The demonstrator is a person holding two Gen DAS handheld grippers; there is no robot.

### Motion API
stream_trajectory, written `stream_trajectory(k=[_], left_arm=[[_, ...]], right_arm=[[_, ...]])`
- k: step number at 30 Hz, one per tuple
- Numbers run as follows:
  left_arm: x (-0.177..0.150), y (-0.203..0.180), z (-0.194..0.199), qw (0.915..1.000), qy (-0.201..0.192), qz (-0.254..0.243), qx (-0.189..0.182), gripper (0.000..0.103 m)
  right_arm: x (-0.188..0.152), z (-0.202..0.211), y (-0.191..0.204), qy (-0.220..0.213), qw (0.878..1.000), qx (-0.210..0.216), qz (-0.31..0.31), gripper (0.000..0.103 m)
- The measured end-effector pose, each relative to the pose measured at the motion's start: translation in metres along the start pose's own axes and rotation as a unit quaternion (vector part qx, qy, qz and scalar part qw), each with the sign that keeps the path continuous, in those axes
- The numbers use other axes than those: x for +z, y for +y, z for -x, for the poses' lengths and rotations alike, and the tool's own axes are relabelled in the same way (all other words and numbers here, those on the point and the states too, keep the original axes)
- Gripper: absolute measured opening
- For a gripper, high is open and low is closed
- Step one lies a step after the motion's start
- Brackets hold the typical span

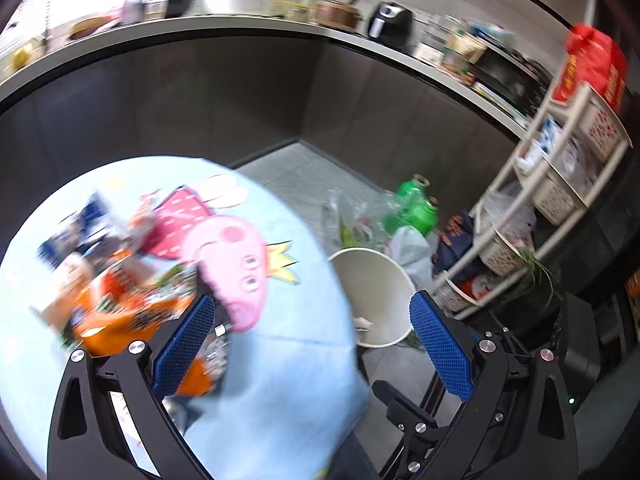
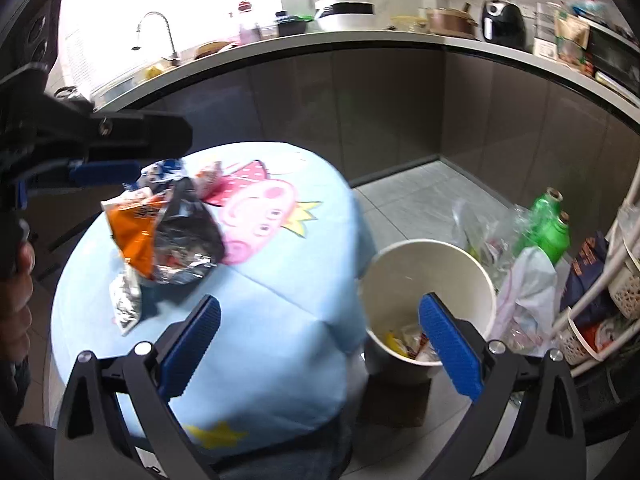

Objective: Collect trash
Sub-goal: 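Move both tools back over the table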

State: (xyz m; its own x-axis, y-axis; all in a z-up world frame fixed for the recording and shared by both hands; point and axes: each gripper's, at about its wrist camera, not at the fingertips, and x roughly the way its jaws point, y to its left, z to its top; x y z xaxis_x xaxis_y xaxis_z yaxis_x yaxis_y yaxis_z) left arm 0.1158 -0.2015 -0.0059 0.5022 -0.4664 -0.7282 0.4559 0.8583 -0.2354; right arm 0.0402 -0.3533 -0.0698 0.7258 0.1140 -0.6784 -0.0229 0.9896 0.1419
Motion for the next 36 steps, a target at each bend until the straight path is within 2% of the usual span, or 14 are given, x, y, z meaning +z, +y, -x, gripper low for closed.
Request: stream_trajectory(k=[4, 7, 14, 18, 22, 31, 36], left_arm=[[-0.012, 0.03, 0.022, 0.9995, -0.011, 0.021, 0.022, 0.094], [-0.027, 0.058, 0.038, 0.998, -0.01, 0.032, 0.055, 0.094], [-0.077, 0.137, 0.053, 0.9901, 0.023, 0.099, 0.096, 0.094], [-0.104, 0.163, 0.058, 0.9853, 0.037, 0.129, 0.106, 0.094], [-0.12, 0.179, 0.063, 0.9824, 0.041, 0.145, 0.11, 0.094], [-0.126, 0.183, 0.063, 0.9862, 0.031, 0.137, 0.087, 0.091], [-0.125, 0.189, 0.065, 0.9865, 0.025, 0.139, 0.083, 0.087]], right_arm=[[0.008, -0.006, 0.028, 0.006, 1.0, 0.018, 0.015, 0.099], [0.011, -0.01, 0.049, 0.012, 0.999, 0.035, 0.032, 0.099], [0.014, -0.024, 0.087, 0.026, 0.997, 0.056, 0.054, 0.1], [0.017, -0.03, 0.102, 0.033, 0.995, 0.075, 0.06, 0.1], [0.021, -0.037, 0.117, 0.045, 0.993, 0.087, 0.067, 0.1], [0.027, -0.048, 0.154, 0.051, 0.989, 0.093, 0.106, 0.098], [0.022, -0.05, 0.176, 0.077, 0.977, 0.149, 0.135, 0.085]])
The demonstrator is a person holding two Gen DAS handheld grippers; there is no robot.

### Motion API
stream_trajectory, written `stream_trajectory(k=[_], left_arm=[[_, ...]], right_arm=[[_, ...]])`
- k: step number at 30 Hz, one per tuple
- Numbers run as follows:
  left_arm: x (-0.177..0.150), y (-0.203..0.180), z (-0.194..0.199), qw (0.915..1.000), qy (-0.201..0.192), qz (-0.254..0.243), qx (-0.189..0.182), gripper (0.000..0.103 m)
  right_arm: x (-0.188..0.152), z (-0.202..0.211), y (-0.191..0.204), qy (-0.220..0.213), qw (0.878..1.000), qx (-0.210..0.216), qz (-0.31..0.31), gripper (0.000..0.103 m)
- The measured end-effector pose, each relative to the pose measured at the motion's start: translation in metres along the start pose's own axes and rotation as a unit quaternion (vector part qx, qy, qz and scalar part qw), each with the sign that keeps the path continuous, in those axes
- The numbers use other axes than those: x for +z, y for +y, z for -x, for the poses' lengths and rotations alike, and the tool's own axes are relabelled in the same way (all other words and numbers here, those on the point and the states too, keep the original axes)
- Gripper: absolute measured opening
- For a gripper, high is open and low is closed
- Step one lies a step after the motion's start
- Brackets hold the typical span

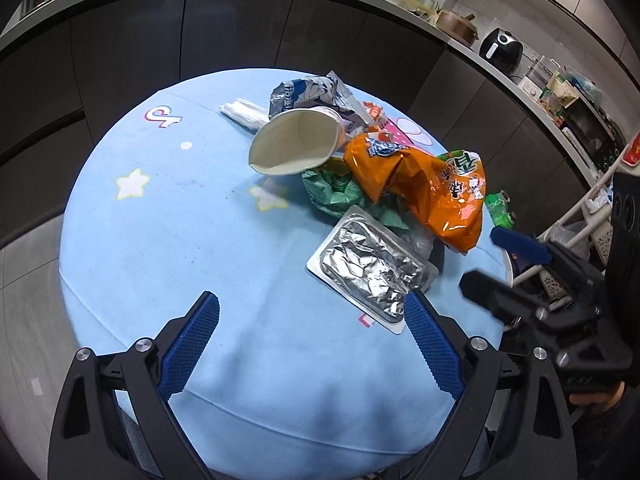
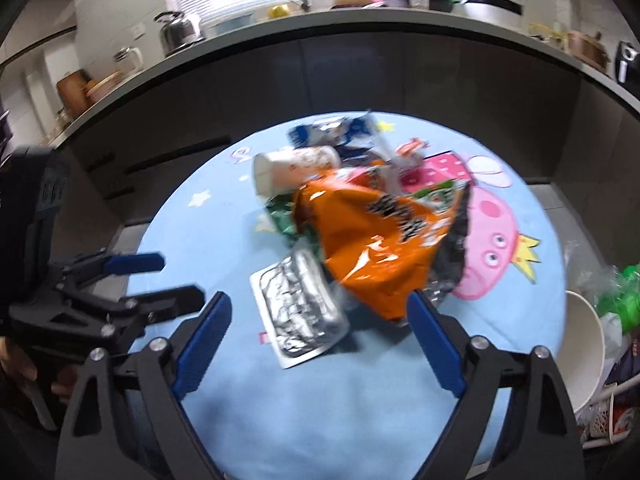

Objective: Collect trash
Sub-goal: 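Move both tools back over the table, then grasp the foil packet with the right gripper while the left grasps the paper cup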

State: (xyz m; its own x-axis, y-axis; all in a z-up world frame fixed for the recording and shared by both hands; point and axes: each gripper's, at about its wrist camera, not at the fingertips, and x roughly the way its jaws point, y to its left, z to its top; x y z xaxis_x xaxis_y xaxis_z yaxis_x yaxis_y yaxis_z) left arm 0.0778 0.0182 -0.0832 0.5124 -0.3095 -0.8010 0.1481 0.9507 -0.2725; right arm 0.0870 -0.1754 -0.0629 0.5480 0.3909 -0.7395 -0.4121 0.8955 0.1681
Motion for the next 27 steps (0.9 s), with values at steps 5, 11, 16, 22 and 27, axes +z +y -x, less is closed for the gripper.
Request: stream_trajectory(k=[5, 11, 16, 22, 27], left_arm=[[0.003, 0.014, 0.002, 0.9999, -0.005, 0.016, 0.002, 0.086], [0.004, 0.024, 0.0, 0.9995, -0.003, 0.029, -0.008, 0.081], [0.007, 0.022, 0.0, 0.9997, -0.003, 0.021, -0.011, 0.076], [0.036, 0.018, -0.001, 0.9994, -0.024, 0.006, -0.023, 0.061], [0.071, 0.014, -0.011, 0.9988, -0.038, 0.004, -0.03, 0.052]], right_arm=[[-0.013, -0.019, 0.009, 0.046, 0.998, 0.033, -0.003, 0.077], [-0.017, -0.043, -0.002, 0.059, 0.997, 0.022, -0.032, 0.077], [-0.024, -0.056, -0.012, 0.061, 0.995, 0.038, -0.065, 0.061], [-0.025, -0.039, -0.014, 0.044, 0.992, 0.083, -0.088, 0.009], [-0.022, -0.014, 0.001, 0.016, 0.995, 0.084, -0.057, 0.008]])
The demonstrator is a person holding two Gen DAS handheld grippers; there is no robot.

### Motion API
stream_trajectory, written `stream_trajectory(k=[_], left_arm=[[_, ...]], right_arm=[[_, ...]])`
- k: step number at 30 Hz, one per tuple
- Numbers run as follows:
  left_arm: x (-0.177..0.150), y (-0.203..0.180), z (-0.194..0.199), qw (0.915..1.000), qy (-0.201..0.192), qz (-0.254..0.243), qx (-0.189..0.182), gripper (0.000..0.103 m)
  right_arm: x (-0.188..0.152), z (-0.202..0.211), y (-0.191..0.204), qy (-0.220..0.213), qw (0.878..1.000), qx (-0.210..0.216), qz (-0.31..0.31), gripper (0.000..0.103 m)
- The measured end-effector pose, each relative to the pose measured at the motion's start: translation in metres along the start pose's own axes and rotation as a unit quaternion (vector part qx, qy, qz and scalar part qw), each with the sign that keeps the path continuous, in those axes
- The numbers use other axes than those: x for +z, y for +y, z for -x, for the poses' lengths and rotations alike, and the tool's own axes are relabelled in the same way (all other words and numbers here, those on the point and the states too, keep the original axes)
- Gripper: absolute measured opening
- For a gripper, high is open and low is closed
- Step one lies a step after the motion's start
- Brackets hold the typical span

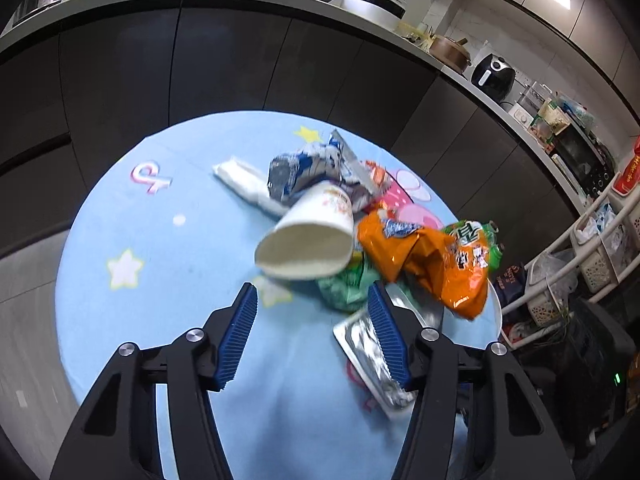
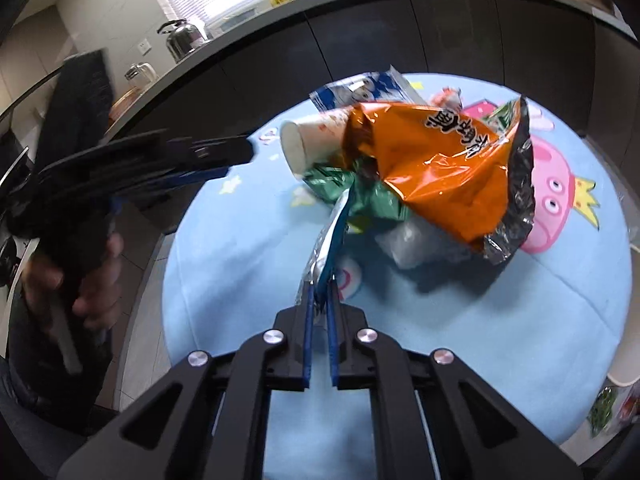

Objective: Collect trash
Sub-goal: 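Grasp the foil packet with the right gripper while the left grasps the paper cup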

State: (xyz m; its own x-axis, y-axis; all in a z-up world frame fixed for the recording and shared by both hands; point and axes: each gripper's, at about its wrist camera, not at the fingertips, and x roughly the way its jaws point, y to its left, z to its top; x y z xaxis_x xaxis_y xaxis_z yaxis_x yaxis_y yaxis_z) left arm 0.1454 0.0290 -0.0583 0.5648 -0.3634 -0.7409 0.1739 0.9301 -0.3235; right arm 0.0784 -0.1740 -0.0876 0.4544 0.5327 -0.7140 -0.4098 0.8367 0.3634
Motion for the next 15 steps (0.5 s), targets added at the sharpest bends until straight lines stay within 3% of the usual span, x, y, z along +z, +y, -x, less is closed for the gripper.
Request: stream_trajectory(k=[3, 10, 15], left_arm=[[0.011, -0.007, -0.011, 0.9999, 0.004, -0.001, -0.011, 0.051], [0.017, -0.022, -0.043, 0.9995, 0.024, -0.018, 0.007, 0.051], [0.024, -0.017, -0.062, 0.9993, 0.038, -0.004, 0.003, 0.037]], right_arm=[[-0.001, 0.013, 0.003, -0.012, 1.0, -0.005, 0.011, 0.008], [-0.002, 0.028, 0.009, -0.023, 1.0, -0.01, 0.014, 0.008], [-0.003, 0.034, 0.007, -0.028, 0.999, -0.012, 0.01, 0.008]])
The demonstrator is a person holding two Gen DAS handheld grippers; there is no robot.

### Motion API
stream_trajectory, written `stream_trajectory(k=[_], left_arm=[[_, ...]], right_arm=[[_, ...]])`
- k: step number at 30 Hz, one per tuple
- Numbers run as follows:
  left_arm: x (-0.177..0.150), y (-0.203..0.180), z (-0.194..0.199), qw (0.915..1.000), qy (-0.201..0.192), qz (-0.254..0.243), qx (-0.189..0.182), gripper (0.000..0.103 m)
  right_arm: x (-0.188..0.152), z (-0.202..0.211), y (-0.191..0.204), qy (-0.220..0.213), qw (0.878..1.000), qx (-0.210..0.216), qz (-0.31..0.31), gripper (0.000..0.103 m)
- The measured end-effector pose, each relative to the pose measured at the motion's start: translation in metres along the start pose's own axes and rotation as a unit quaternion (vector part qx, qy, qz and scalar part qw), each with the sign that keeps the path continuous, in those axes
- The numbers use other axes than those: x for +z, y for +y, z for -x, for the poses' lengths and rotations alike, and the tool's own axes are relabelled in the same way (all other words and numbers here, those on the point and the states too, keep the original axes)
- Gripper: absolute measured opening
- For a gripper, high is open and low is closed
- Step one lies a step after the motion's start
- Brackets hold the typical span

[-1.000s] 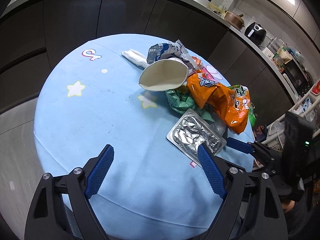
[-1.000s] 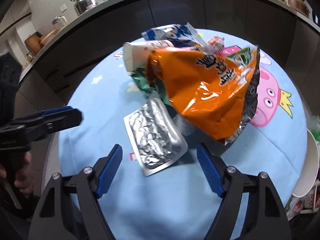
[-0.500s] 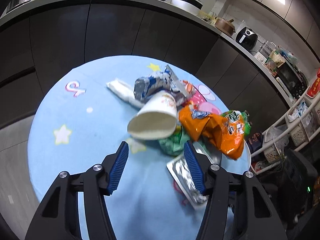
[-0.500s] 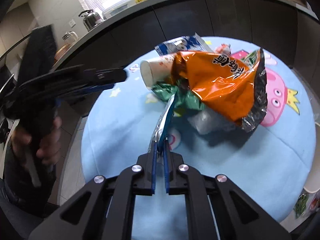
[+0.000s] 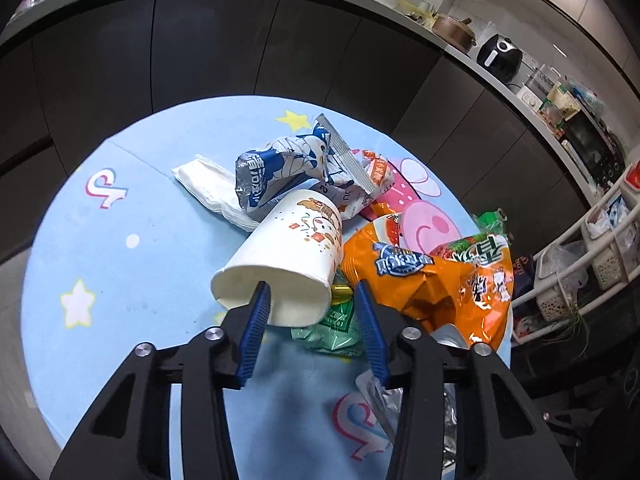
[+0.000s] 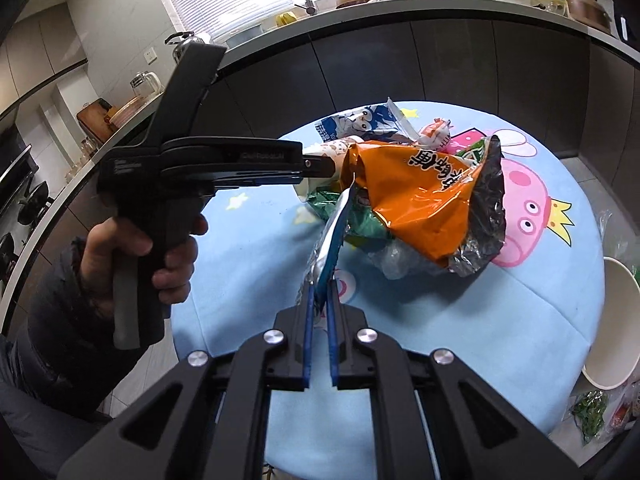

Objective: Collect trash
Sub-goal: 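Grasp the foil packet with the right gripper while the left grasps the paper cup, then carry the paper cup and foil packet over the white bin and open both grippers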

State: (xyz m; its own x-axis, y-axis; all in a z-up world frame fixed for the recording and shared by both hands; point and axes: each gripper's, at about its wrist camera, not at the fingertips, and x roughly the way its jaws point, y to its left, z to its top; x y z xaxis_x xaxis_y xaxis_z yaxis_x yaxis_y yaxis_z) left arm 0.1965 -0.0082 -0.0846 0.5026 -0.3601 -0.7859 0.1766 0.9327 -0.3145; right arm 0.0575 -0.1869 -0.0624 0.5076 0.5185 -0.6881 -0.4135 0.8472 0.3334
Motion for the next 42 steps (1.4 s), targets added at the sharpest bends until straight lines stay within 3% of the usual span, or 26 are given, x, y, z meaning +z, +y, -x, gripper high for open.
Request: stream_trajectory(k=[2, 3, 4, 19, 29, 42], left_arm=[[0.003, 0.002, -0.003, 1.0, 0.002, 0.005, -0.004, 0.023], [0.004, 0.003, -0.005, 0.9999, 0.007, 0.007, -0.008, 0.006], [0.005, 0.004, -0.005, 0.9998, 0.01, 0.01, -0.014, 0.003], [-0.017, -0.015, 0.082, 0.9993, -0.033, -0.018, -0.007, 0.002], [-0.017, -0.076, 0.111, 0.9932, -0.049, -0.079, -0.07, 0.002], [-0.014, -0.183, 0.081, 0.9729, -0.019, -0.162, -0.163, 0.003]], right_arm=[[0.0, 0.001, -0.001, -0.002, 1.0, 0.0, -0.002, 0.008], [0.001, 0.001, -0.001, -0.002, 1.0, -0.001, -0.002, 0.008], [0.0, 0.002, -0.001, -0.003, 1.0, 0.0, -0.003, 0.008], [0.005, 0.04, -0.002, -0.056, 0.998, -0.004, -0.007, 0.008], [0.01, 0.085, -0.027, -0.106, 0.993, -0.044, -0.027, 0.008], [-0.012, 0.141, -0.089, -0.157, 0.976, -0.12, -0.095, 0.008]])
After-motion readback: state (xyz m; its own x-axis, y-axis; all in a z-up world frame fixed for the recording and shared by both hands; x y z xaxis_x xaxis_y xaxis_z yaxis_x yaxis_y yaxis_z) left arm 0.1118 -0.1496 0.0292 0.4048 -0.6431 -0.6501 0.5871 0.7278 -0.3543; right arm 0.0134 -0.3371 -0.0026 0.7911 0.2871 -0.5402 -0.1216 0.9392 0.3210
